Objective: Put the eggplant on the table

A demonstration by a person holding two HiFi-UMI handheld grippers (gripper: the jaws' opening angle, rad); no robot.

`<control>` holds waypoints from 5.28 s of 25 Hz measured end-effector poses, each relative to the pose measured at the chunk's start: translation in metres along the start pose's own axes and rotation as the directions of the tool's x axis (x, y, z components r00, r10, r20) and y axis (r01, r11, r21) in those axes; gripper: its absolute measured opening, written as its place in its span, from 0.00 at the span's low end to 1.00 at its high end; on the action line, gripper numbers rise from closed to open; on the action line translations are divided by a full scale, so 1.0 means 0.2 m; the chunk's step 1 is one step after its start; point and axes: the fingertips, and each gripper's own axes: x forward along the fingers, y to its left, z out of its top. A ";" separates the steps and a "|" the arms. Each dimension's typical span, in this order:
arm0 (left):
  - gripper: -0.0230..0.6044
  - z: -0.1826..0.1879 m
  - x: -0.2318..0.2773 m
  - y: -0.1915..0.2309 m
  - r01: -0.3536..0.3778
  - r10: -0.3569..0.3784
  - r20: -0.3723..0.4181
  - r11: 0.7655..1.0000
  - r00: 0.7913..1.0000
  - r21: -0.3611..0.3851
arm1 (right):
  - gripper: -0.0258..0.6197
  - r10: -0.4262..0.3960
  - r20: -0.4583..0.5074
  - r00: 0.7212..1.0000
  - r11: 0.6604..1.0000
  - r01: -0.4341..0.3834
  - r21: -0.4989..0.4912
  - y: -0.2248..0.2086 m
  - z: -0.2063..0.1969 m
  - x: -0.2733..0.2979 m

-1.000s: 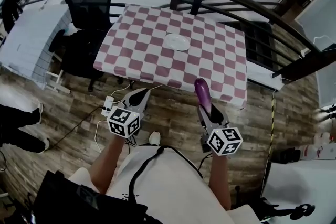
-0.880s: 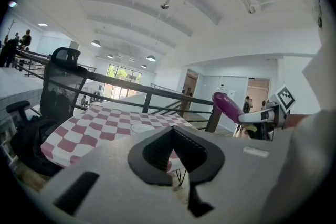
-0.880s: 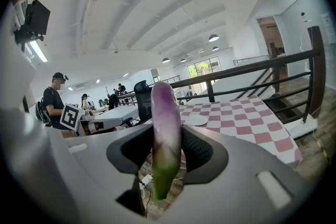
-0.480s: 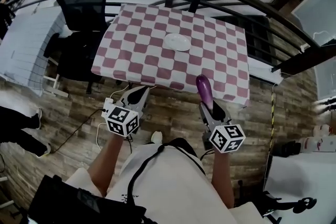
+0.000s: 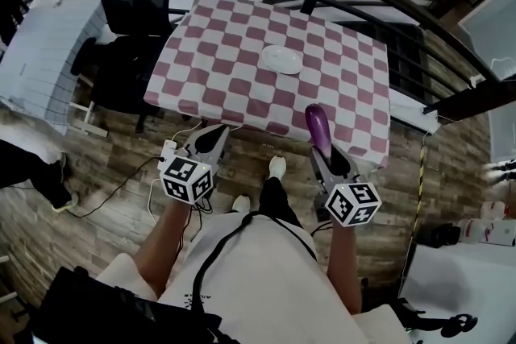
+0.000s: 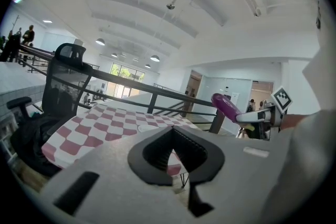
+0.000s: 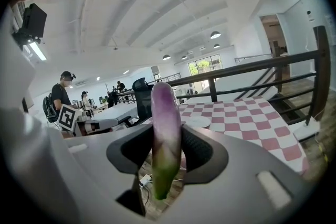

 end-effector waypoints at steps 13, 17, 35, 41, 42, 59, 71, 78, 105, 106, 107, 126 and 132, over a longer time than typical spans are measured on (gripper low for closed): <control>0.04 0.18 0.44 0.06 -0.065 0.064 0.018 0.997 0.998 0.036 | 0.31 0.112 -0.035 0.993 0.992 -0.113 -0.052 -0.25 0.22 0.45; 0.04 0.25 0.64 0.06 -0.082 0.081 0.012 0.996 0.997 0.047 | 0.31 0.142 -0.038 0.989 0.988 -0.144 -0.057 -0.38 0.29 0.57; 0.04 0.47 1.25 0.19 -0.210 0.209 0.019 0.977 0.978 0.046 | 0.31 0.254 -0.136 0.957 0.961 -0.266 -0.075 -0.92 0.50 1.08; 0.04 0.47 1.33 0.23 -0.256 0.256 0.019 0.966 0.966 0.027 | 0.31 0.288 -0.179 0.941 0.950 -0.304 -0.073 -1.00 0.49 1.20; 0.04 0.47 1.34 0.24 -0.262 0.261 0.018 0.965 0.965 0.026 | 0.31 0.292 -0.184 0.938 0.948 -0.309 -0.072 -1.01 0.49 1.22; 0.04 0.23 1.44 0.50 -0.285 0.279 -0.110 0.957 0.954 -0.047 | 0.31 0.247 -0.357 0.901 0.929 -0.325 -0.177 -1.01 0.29 1.54; 0.04 0.09 1.57 0.63 -0.201 0.191 -0.210 0.979 0.959 -0.024 | 0.31 0.168 -0.488 0.857 0.883 -0.351 -0.312 -1.02 0.07 1.82; 0.04 0.07 1.60 0.70 -0.183 0.170 -0.232 0.983 0.958 -0.033 | 0.31 0.115 -0.576 0.810 0.864 -0.368 -0.345 -1.04 -0.10 1.95; 0.04 0.04 1.54 0.86 -0.218 0.200 -0.278 0.975 0.939 -0.034 | 0.35 -0.014 -0.643 0.766 0.767 -0.404 -0.498 -1.06 -0.24 2.20; 0.04 0.04 1.54 0.86 -0.220 0.202 -0.278 0.975 0.939 -0.034 | 0.35 -0.014 -0.642 0.767 0.767 -0.404 -0.499 -1.06 -0.23 2.21; 0.04 0.04 1.54 0.86 -0.221 0.203 -0.277 0.975 0.939 -0.034 | 0.35 -0.013 -0.641 0.768 0.766 -0.404 -0.500 -1.06 -0.23 2.21; 0.04 0.16 1.60 0.68 -0.148 0.139 -0.224 0.989 0.964 -0.023 | 0.11 0.121 -0.381 0.917 0.946 -0.223 -0.235 -1.04 0.19 1.86; 0.04 0.24 1.60 0.57 -0.124 0.124 -0.189 0.992 0.974 0.009 | 0.07 0.126 -0.238 0.963 0.974 -0.165 -0.155 -1.05 0.39 1.58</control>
